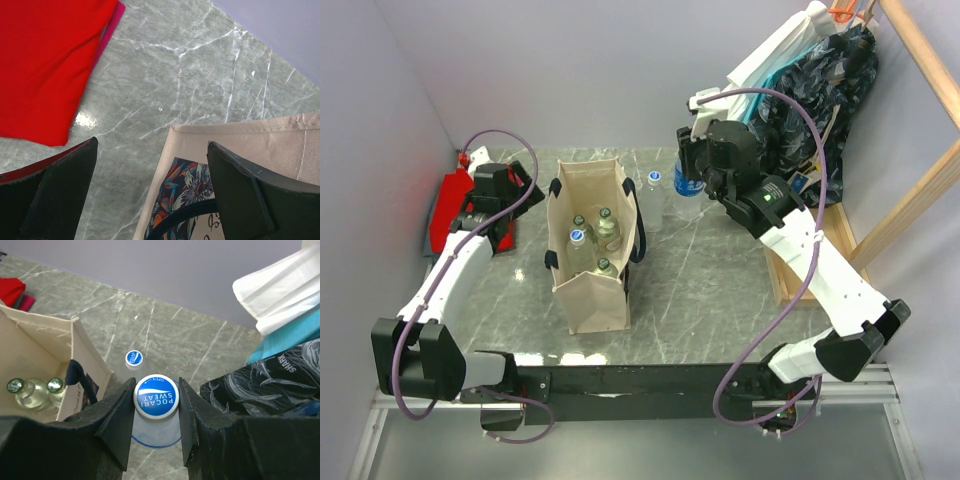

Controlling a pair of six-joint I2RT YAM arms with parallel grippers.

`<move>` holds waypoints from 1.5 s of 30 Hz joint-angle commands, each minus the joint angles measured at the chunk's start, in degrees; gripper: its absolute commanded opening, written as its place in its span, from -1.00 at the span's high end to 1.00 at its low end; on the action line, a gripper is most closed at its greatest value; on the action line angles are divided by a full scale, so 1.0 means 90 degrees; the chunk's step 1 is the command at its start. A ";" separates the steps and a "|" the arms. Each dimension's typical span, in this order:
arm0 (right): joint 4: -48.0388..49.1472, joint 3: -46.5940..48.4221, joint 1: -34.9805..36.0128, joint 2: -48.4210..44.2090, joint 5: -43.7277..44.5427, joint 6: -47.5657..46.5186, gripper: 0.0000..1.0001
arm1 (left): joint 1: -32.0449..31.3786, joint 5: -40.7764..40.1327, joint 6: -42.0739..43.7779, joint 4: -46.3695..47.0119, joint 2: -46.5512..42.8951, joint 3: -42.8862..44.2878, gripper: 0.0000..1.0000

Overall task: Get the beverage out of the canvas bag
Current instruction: Place the drink at the center of the board.

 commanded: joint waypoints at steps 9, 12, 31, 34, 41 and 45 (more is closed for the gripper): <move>0.1866 -0.0396 -0.0529 -0.0057 -0.0288 0.0217 1.00 | -0.0024 -0.0055 -0.0006 0.0149 -0.0044 0.0156 -0.93; 0.1965 -0.0475 -0.0646 0.0060 -0.0365 0.0451 1.00 | -0.0015 -0.0036 -0.0005 0.0159 -0.0034 0.0176 -0.93; 0.2716 -0.0856 -0.1066 0.1037 -0.0473 0.0754 1.00 | -0.0015 -0.0114 0.0024 0.0110 0.0025 0.0254 -0.93; 0.2823 -0.0914 -0.1115 0.1135 -0.0493 0.0813 1.00 | -0.0024 -0.0123 0.0024 0.0100 0.0044 0.0244 -0.93; 0.2892 -0.0924 -0.1232 0.1418 -0.0493 0.0891 1.00 | -0.0015 -0.0153 0.0024 0.0081 0.0064 0.0244 -0.93; 0.2970 -0.1022 -0.1281 0.1496 -0.0590 0.0969 1.00 | -0.0024 -0.0133 0.0024 0.0091 0.0103 0.0264 -0.93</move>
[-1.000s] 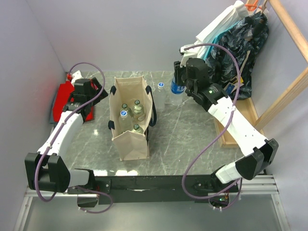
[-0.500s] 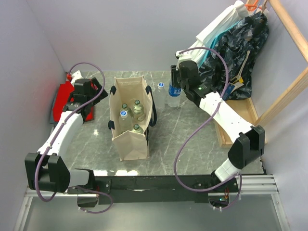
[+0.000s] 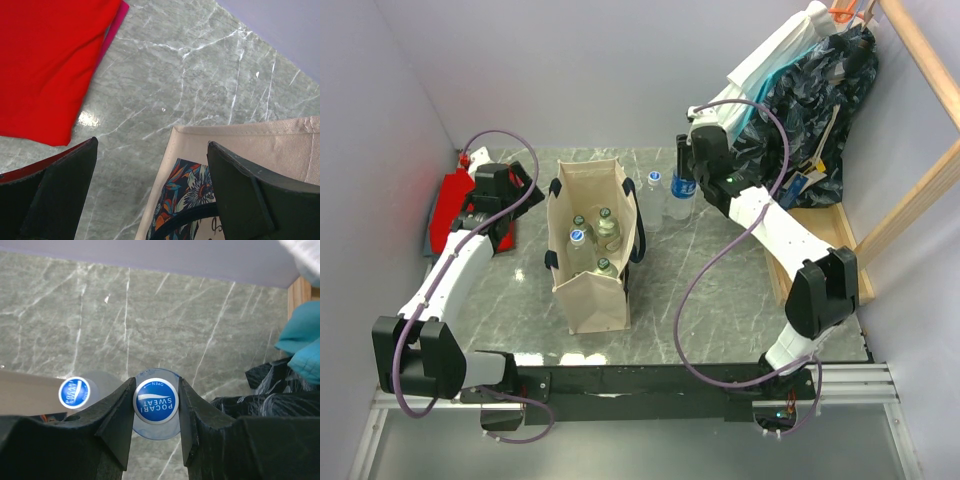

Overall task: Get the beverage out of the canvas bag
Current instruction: Place the drink at the center of the board.

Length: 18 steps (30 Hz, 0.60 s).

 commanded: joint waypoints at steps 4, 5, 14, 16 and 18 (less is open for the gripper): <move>0.1175 -0.0012 -0.0093 -0.0048 -0.0051 0.0209 1.00 | -0.0015 -0.0048 0.0021 0.0110 0.0054 0.0254 -0.93; 0.1282 -0.0060 -0.0093 -0.0038 -0.0071 0.0229 1.00 | -0.0015 -0.0067 0.0021 0.0100 0.0064 0.0244 -0.93; 0.1351 -0.0031 -0.0093 0.0245 -0.0052 0.0190 1.00 | -0.0015 -0.0214 0.0002 0.0100 0.0113 0.0196 -0.93; 0.1351 -0.0041 -0.0093 0.0284 -0.0071 0.0200 1.00 | -0.0015 -0.0195 0.0012 0.0120 0.0094 0.0186 -0.93; 0.1332 -0.0080 -0.0093 0.0314 -0.0120 0.0239 1.00 | -0.0015 -0.0214 0.0012 0.0120 0.0093 0.0195 -0.93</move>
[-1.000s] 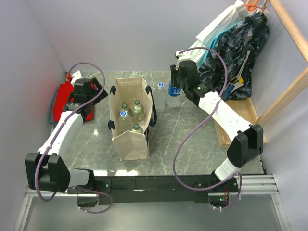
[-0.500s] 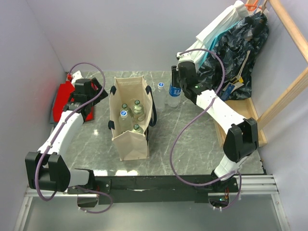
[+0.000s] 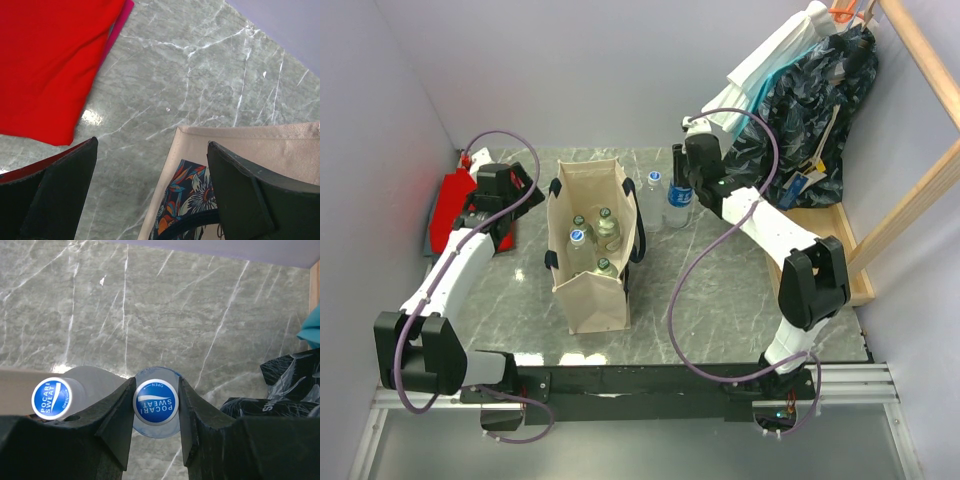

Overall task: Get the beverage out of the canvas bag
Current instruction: Place the drink at the center of the board.

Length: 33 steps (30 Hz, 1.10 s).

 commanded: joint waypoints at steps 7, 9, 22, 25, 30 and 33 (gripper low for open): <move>0.0992 0.0152 -0.0035 -0.0053 -0.0111 0.0076 1.00 | -0.0015 -0.0129 0.0002 0.0093 -0.0016 0.0215 -0.93; 0.0953 0.0172 -0.0045 -0.0053 -0.0169 0.0076 1.00 | -0.0024 -0.0139 0.0002 0.0093 -0.0025 0.0225 -0.93; 0.0767 -0.0003 -0.0006 -0.0189 -0.0023 0.0183 0.64 | -0.0015 -0.0061 0.0002 0.0132 -0.0035 0.0215 -0.93; 0.0661 -0.0004 -0.0015 -0.0199 -0.0082 0.0144 0.22 | -0.0015 -0.0012 -0.0027 0.0161 -0.0006 0.0196 -0.93; 0.0669 -0.0013 0.0014 -0.0297 -0.0120 0.0125 -0.24 | -0.0015 0.0056 0.0012 0.0122 -0.0025 0.0274 -0.93; 0.0669 -0.0033 0.0024 -0.0394 -0.0043 0.0125 -0.30 | -0.0015 0.0008 0.0031 0.0103 -0.0026 0.0293 -0.93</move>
